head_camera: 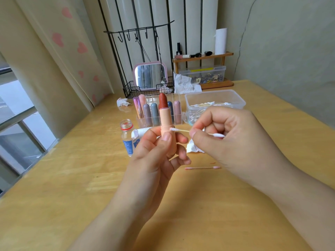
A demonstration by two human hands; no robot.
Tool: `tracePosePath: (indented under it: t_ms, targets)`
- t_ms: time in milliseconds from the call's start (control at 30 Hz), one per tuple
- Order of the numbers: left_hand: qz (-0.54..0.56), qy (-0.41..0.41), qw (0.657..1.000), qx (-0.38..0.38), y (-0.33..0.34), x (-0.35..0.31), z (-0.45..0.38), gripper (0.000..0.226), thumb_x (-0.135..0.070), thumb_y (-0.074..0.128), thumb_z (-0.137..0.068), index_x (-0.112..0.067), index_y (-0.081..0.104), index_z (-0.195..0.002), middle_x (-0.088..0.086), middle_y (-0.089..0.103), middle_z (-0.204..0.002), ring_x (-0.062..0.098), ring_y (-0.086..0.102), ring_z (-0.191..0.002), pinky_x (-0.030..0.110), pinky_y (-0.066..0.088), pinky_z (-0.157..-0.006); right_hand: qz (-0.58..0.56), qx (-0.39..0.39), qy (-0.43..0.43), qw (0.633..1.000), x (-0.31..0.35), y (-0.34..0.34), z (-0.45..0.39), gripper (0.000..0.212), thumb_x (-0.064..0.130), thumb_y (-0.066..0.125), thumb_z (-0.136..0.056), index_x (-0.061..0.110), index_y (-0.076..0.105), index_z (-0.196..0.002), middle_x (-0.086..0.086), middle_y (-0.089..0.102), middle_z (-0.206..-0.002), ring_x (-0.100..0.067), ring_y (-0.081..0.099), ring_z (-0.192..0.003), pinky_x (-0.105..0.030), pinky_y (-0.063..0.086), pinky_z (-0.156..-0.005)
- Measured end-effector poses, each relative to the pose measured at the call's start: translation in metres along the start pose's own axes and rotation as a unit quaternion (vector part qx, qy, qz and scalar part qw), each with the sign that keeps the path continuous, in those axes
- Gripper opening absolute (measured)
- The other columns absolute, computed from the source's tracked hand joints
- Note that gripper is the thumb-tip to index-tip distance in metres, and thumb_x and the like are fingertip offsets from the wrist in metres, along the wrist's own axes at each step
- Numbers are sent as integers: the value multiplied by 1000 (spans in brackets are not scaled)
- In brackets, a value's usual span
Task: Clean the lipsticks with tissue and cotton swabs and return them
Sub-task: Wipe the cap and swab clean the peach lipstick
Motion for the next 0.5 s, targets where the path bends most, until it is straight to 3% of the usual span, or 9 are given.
tracePosePath:
  t_ms: [133, 267, 500]
  targets:
    - [-9, 6, 1000, 0, 0, -2, 1, 15, -17, 48, -87, -5, 52, -95, 4, 61, -78, 16, 51, -61, 27, 49, -60, 4, 1, -4, 1000, 1, 0, 0, 15, 15, 72, -77, 13, 62, -65, 8, 41, -43, -4, 37, -44, -22, 44, -40]
    - [-5, 4, 1000, 0, 2, -1, 1, 15, -19, 48, -86, -7, 54, -92, 6, 61, -78, 16, 51, -61, 28, 49, -60, -5, -10, -19, 1000, 1, -6, -3, 10, 18, 62, -70, 11, 61, -63, 3, 37, -45, -6, 33, -44, -5, 36, -51]
    - [20, -4, 1000, 7, 2, 1, 0, 23, -21, 46, -88, -6, 63, -84, 9, 60, -81, 16, 50, -59, 29, 49, -58, -19, -5, -27, 999, 1, -3, -4, 10, 19, 63, -71, 14, 61, -62, 7, 38, -44, -6, 35, -46, -7, 34, -51]
Point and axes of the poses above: each hand's wrist, its own z-axis away from the middle knuckle, its own y-axis out of the palm, x = y × z, the point moved 9 cm from there along -z, towards the middle knuckle
